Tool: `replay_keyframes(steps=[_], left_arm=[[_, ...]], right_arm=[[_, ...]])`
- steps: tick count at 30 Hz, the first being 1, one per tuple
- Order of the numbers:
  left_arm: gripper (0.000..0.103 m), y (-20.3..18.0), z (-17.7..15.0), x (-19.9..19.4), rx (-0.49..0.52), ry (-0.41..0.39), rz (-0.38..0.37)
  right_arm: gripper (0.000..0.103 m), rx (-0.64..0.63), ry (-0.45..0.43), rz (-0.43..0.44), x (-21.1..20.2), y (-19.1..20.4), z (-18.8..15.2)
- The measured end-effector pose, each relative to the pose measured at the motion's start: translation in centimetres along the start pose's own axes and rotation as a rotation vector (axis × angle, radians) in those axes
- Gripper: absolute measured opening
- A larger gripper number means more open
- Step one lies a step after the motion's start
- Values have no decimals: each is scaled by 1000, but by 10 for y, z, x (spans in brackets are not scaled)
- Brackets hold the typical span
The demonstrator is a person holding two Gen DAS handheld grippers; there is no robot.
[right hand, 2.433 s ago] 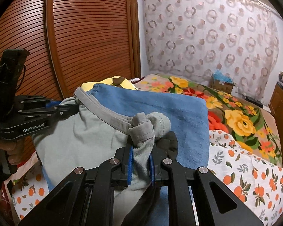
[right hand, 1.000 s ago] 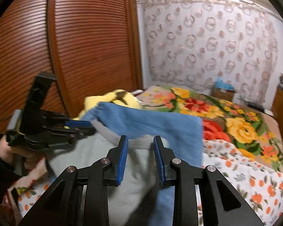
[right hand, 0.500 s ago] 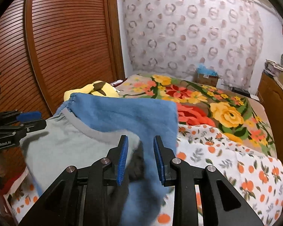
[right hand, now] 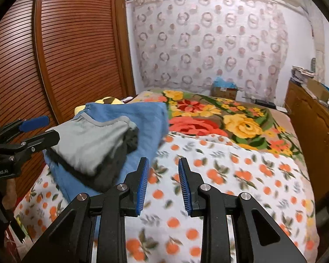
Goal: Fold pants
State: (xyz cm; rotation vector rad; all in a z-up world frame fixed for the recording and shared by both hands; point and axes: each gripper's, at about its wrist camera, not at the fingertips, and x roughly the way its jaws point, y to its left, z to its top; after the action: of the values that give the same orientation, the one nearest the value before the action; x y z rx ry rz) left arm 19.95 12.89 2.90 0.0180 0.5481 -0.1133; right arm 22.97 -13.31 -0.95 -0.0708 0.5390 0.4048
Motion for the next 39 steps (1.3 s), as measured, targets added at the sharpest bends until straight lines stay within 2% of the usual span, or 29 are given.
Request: replay_keyframes(steps=[7,9,12,17,20,25,31,39], left_arm=[[82,-36,-1,-8,2,-21,-26],[87,-45,-2,-13,4,-30,-26],[89,-53,-4,-19,8,-46,-17],[90,-68,-8,-30,32,-60,8],[90,-75,-13,-41,27,-68,14],[90,-90,-23,-57,40,-82,58],[90,-99,-36,-81,16,-101,24],[90,-105,-52,-110,-1,-120,36]], right_arm=[[37,43,-24,-44,-42,3,-23],[40,52,-31,-64,-48,4,-28],[48,62,-39,-81,-56,9,-35],[74,82,-71,-117,-74,19,-44],[80,95,-95,-125,-85,27,-51],[81,109,-136,-147,-109,39,-65],[82,104,-169,-172,-129,56,-81],[82,126,-183,-201,-142,65,-99]])
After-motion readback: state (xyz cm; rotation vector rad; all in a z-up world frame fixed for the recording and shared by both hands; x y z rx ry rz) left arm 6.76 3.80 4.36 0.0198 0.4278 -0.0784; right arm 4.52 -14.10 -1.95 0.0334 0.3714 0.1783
